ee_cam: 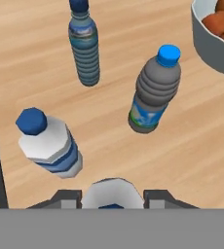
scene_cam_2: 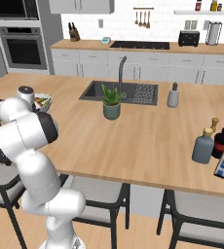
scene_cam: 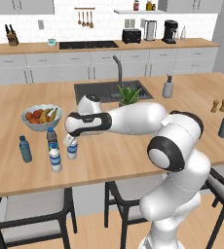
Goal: Move the plastic bottles in the middle to the plastics group, and the glass bottles in the middle to the glass group.
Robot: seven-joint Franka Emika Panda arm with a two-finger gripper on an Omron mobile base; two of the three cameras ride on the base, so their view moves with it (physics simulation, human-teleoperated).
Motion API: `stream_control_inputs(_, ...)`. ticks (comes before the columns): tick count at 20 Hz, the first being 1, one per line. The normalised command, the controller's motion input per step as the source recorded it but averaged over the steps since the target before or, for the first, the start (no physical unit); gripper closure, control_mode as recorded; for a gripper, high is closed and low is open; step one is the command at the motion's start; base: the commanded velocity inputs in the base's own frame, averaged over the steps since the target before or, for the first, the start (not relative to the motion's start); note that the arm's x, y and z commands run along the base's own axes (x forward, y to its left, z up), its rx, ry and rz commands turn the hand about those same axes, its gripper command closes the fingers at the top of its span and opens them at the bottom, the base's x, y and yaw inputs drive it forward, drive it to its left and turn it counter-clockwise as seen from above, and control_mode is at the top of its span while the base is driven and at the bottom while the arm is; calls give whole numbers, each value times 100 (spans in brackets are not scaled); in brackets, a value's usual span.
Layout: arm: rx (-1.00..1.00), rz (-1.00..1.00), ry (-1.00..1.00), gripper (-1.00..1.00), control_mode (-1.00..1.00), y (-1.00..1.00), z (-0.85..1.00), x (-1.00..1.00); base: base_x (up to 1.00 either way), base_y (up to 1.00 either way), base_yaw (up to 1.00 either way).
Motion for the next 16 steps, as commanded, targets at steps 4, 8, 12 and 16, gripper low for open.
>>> stream_control_inputs(4,-1,4,0,100,-100,10,-8,0,0,0,0)
stream_control_inputs(8,-4,1,0,100,-100,14,-12,0,0,0,0)
stream_control_inputs(12,-6,0,0,100,-100,11,-6,0,0,0,0)
stream_control_inputs(16,-7,1,0,100,-100,15,-1,0,0,0,0)
